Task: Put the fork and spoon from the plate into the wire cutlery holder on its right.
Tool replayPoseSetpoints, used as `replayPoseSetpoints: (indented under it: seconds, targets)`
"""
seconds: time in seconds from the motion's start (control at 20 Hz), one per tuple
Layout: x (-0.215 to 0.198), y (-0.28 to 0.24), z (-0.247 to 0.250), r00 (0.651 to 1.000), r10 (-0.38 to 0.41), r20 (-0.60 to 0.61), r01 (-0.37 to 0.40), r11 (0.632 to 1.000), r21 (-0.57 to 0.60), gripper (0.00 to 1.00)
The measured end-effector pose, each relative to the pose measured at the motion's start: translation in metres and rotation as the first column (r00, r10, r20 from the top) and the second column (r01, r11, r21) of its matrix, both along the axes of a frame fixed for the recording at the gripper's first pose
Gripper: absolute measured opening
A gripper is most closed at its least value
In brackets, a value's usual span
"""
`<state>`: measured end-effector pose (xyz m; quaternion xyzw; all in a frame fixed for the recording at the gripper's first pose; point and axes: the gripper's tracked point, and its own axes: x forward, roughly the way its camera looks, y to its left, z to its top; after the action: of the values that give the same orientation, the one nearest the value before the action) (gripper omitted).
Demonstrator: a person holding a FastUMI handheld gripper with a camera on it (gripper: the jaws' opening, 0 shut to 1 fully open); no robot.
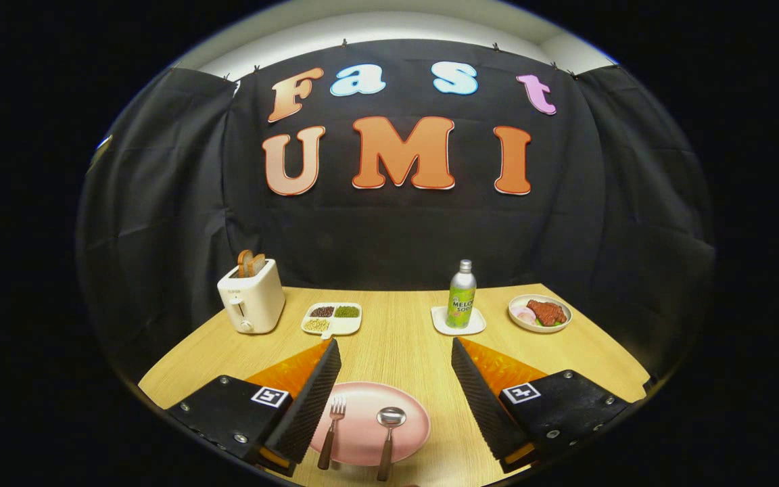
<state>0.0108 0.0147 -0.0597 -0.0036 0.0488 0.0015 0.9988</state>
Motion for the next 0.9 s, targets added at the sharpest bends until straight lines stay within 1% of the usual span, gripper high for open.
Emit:
replayPoseSetpoints:
  seconds: [0.3,0.45,0.65,0.85,0.9]
  targets:
    - [0.007,0.003,-0.059,0.997,0.003,-0.082,-0.009,0.997,-0.07,0.99]
    - [0.006,0.003,-0.097,0.987,0.003,-0.161,-0.012,0.998,-0.059,0.99]
    - [0.006,-0.001,-0.132,0.97,-0.004,-0.242,-0.012,0.998,-0.065,0.99]
    - [0.008,0.0,-0.158,0.953,0.001,-0.303,-0.02,0.998,-0.059,0.91]
    - [0.009,0.001,-0.164,0.95,0.002,-0.313,-0.024,0.997,-0.068,0.86]
